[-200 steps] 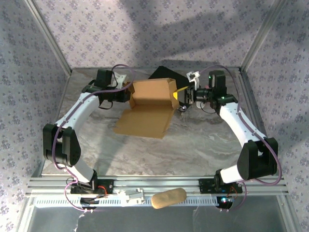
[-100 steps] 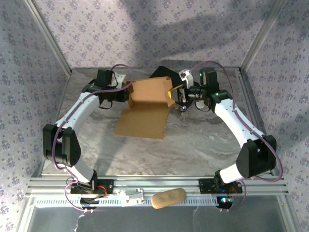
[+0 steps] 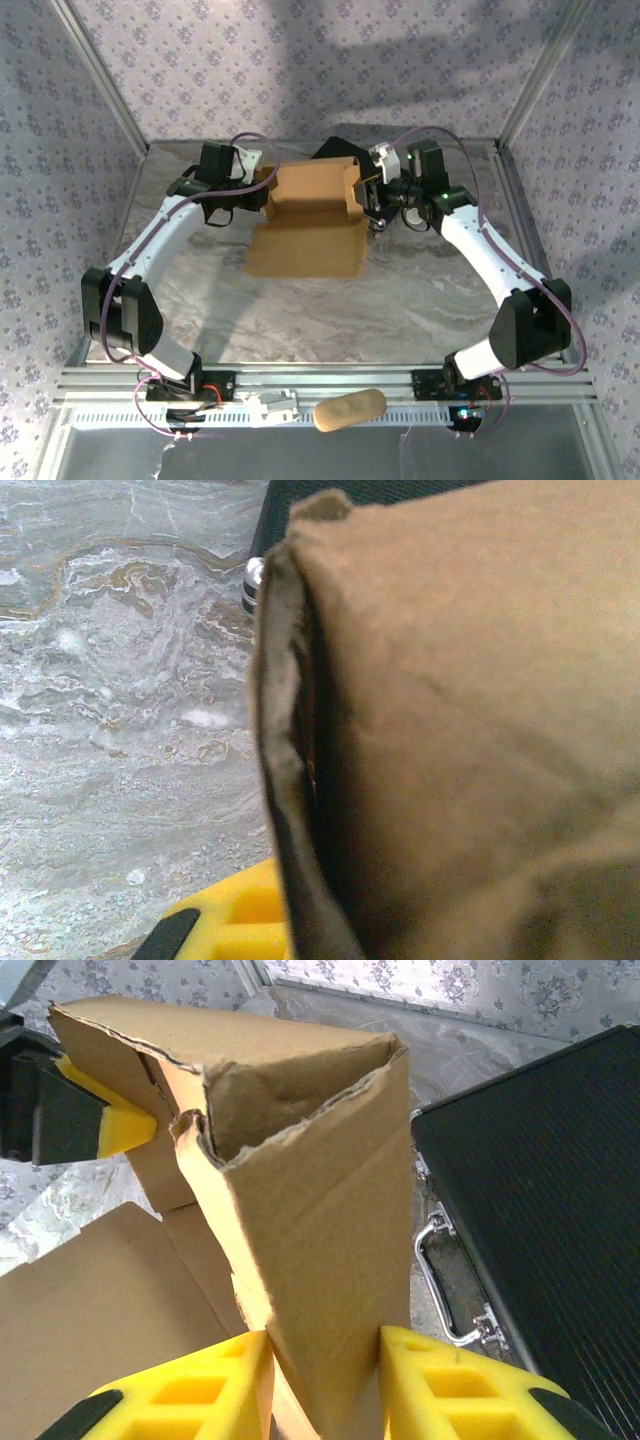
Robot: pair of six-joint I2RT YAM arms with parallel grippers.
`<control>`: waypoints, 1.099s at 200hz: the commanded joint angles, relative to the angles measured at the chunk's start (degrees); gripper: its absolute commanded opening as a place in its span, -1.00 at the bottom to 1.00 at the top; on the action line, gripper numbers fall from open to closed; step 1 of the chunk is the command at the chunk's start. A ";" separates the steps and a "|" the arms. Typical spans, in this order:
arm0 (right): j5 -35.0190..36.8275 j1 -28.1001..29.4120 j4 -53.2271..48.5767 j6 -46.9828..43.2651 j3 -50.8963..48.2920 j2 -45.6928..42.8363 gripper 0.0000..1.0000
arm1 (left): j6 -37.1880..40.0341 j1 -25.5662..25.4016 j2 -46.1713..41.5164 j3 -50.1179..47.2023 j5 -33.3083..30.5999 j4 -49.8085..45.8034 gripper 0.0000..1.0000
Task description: Fold the paper box
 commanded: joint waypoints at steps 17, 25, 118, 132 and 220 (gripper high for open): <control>2.12 2.71 0.66 -1.26 1.81 1.03 -0.33 | 0.24 -1.84 -2.15 -0.08 3.15 1.52 -1.00; 3.08 3.15 0.68 -1.36 1.80 0.97 -0.33 | -0.06 -1.94 -2.18 -0.11 3.07 1.63 -1.00; 26.94 11.18 6.28 -2.13 -1.76 0.68 -0.25 | -1.77 -3.96 -3.11 -1.31 0.02 1.46 -1.00; 32.57 13.07 6.93 -2.50 -1.59 1.33 -0.30 | -1.95 -4.19 -3.25 -1.26 -0.48 1.38 -1.00; 56.65 19.88 9.12 0.07 -0.91 5.55 -1.00 | -2.97 -4.96 -3.80 -1.03 -2.12 0.69 -1.00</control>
